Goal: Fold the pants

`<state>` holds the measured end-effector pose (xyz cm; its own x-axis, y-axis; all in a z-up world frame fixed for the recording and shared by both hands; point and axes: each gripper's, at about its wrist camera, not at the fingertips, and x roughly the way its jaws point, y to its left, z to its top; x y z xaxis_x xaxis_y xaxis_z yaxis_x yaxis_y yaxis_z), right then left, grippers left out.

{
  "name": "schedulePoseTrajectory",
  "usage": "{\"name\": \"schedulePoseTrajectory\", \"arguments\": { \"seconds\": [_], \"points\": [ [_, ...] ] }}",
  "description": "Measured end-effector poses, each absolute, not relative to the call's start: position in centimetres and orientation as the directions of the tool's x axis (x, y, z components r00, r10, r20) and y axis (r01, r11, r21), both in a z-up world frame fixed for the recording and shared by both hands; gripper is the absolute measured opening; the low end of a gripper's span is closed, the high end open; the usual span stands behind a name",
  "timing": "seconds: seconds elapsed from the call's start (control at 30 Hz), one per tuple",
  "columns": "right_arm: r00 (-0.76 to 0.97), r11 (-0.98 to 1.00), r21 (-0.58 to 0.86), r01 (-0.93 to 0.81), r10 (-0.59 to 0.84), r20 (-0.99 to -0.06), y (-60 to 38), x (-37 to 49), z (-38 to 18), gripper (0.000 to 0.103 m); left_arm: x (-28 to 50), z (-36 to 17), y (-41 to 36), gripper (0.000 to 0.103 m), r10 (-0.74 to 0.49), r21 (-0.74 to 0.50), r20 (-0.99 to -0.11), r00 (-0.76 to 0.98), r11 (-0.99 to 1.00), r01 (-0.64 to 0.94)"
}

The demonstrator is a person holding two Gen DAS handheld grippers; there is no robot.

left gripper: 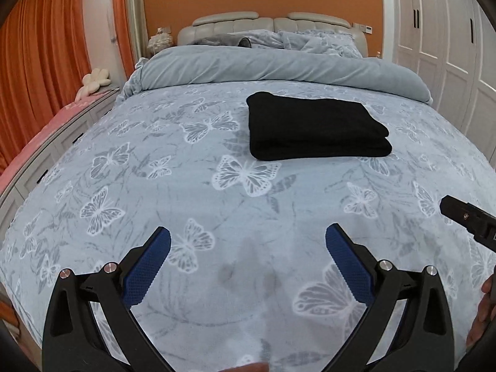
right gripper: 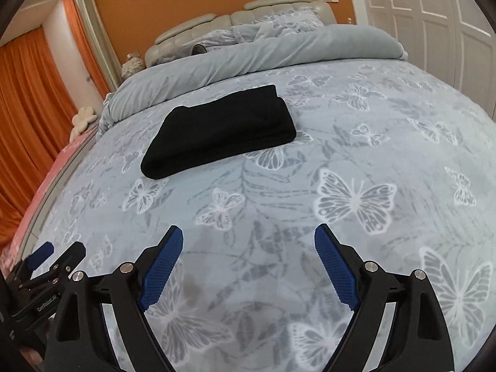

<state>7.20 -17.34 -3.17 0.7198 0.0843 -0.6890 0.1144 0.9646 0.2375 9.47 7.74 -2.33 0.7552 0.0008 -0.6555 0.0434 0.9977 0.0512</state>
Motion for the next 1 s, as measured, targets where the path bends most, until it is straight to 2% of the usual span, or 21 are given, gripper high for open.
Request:
{"name": "schedulePoseTrajectory", "arguments": {
  "seconds": [0.43,0.7,1.0],
  "points": [
    [0.737,0.991,0.130,0.034,0.063,-0.673,-14.1,6.7,-2.4,0.085,9.9,-2.5,6.8,0.098,0.007,0.063,-0.666,0.746,0.997,0.047],
    [0.743,0.994,0.099,0.051,0.029,-0.669,-13.6,6.5,-2.2,0.085,9.8,-2.9,6.9,0.098,0.035,0.083,-0.664,0.747,0.996,0.027],
    [0.764,0.994,0.017,0.111,-0.074,-0.641,-12.5,6.5,-2.5,0.085,10.0,-3.3,7.0,0.098,0.076,0.090,-0.663,0.744,0.996,-0.021]
  ]
}}
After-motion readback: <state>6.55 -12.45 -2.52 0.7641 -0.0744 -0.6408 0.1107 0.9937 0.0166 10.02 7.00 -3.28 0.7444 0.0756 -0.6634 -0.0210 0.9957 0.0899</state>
